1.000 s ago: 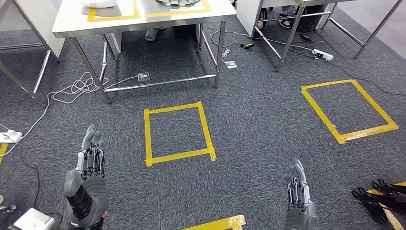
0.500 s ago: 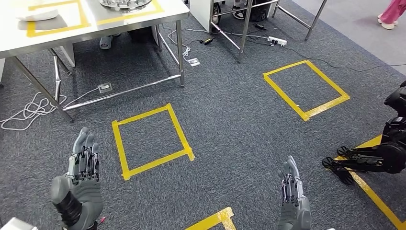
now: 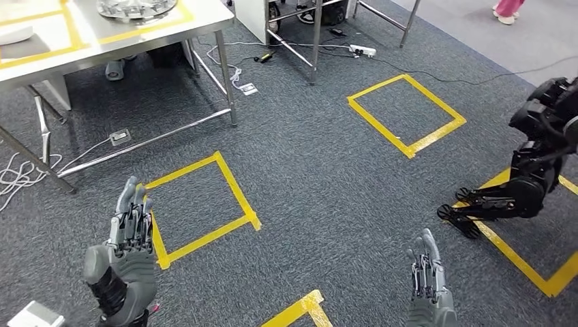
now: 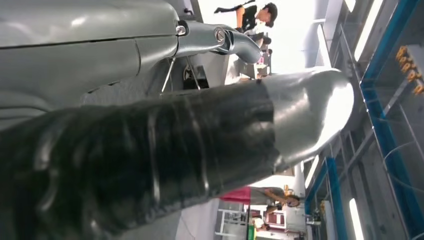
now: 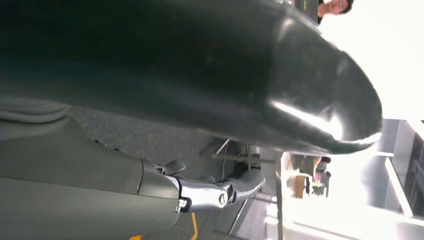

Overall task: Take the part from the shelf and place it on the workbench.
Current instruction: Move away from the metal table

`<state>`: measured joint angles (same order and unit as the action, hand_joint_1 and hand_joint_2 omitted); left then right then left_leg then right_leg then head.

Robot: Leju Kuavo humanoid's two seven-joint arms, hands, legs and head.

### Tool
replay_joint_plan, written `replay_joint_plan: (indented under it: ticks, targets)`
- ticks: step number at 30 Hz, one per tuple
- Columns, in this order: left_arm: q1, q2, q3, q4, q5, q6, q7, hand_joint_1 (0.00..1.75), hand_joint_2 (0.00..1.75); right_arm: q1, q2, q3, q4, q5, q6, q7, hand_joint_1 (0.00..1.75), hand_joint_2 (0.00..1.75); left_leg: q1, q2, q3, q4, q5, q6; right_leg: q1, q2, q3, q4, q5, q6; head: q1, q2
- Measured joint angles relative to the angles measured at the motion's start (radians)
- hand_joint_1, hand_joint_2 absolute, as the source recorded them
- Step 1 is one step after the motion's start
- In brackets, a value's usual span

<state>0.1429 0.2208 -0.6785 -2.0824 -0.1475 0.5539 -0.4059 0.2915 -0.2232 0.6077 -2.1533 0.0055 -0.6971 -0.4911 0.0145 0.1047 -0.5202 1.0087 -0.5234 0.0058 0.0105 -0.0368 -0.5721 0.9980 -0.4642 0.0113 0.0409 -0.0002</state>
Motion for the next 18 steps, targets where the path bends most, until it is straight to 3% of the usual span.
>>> replay_joint_plan:
  ticks: [2,4,5,7,9,10,11,13,15,16,18]
  targets:
    - [0.0,0.0,0.001,0.0,0.0,0.0,-0.002,0.0,0.0,0.002,0.002,-0.001,-0.002,0.001,0.0,0.0,0.0,0.0,0.003,-0.036,-0.012,0.037,-0.028,-0.009,-0.007,0.02,0.018,-0.018,0.008,-0.01,-0.007,0.0]
    - [0.002,0.0,0.001,0.0,0.001,0.0,-0.002,0.0,0.0,0.002,0.004,-0.002,-0.002,0.002,0.0,0.0,0.0,0.0,0.005,-0.083,-0.067,0.152,-0.082,-0.013,-0.011,0.04,0.026,-0.023,0.012,-0.015,-0.022,0.0]
    - [0.004,0.0,0.001,0.0,0.001,0.001,-0.002,0.0,0.0,0.003,0.005,-0.003,-0.002,0.003,0.0,0.0,0.0,0.0,0.005,-0.093,-0.102,0.216,-0.104,-0.015,-0.011,0.052,0.025,-0.022,0.012,-0.017,-0.028,0.0]
    - [0.005,0.001,0.001,0.001,0.002,0.002,-0.002,0.0,0.0,0.005,0.006,-0.003,-0.002,0.004,0.0,0.0,0.0,0.0,0.006,-0.1,-0.139,0.267,-0.097,-0.017,-0.012,0.078,0.026,-0.02,0.01,-0.016,-0.036,0.0]
    - [0.005,0.001,0.001,0.001,0.003,0.003,-0.002,0.0,0.0,0.008,0.006,-0.004,-0.002,0.004,0.0,0.0,0.0,0.0,0.011,-0.116,-0.11,0.175,-0.023,-0.018,-0.014,0.106,0.028,-0.014,0.005,-0.01,-0.043,0.0]
    - [0.005,0.001,0.001,0.001,0.003,0.003,-0.002,0.0,0.0,0.008,0.006,-0.004,-0.002,0.004,0.0,0.0,0.0,0.0,0.015,-0.142,-0.086,0.115,0.006,-0.019,-0.014,0.119,0.026,-0.007,0.001,-0.005,-0.046,0.0]
    - [0.006,0.001,0.001,0.001,0.003,0.003,-0.002,0.0,0.0,0.008,0.006,-0.004,-0.002,0.004,0.0,0.0,0.0,0.0,0.02,-0.168,-0.062,0.062,0.023,-0.018,-0.015,0.132,0.02,0.002,-0.004,0.001,-0.048,0.0]
    - [0.008,0.001,0.001,0.001,0.003,0.003,-0.003,0.0,0.0,0.01,0.006,-0.005,-0.003,0.004,0.0,0.0,0.0,0.0,0.021,-0.198,-0.043,0.027,0.019,-0.011,-0.019,0.155,0.001,0.014,-0.006,0.016,-0.047,0.0]
    - [0.009,0.001,0.002,0.0,0.003,0.003,-0.003,0.0,0.0,0.013,0.007,-0.006,-0.004,0.005,0.0,0.0,0.0,0.0,0.019,-0.178,-0.038,0.022,0.02,0.001,-0.024,0.172,-0.015,0.017,-0.003,0.028,-0.044,0.0]
    - [0.008,0.001,0.002,0.0,0.002,0.003,-0.003,0.0,0.0,0.015,0.007,-0.007,-0.004,0.005,0.0,-0.001,0.0,0.0,0.019,-0.165,-0.034,0.019,0.02,0.006,-0.023,0.158,-0.024,0.028,-0.009,0.033,-0.042,0.0]
    - [0.007,0.0,0.002,0.0,0.001,0.003,-0.003,0.0,0.0,0.014,0.006,-0.01,-0.005,0.004,0.0,-0.001,0.0,0.0,0.021,-0.138,-0.026,0.013,0.02,0.017,-0.021,0.101,-0.06,0.102,-0.046,0.041,-0.027,0.0]
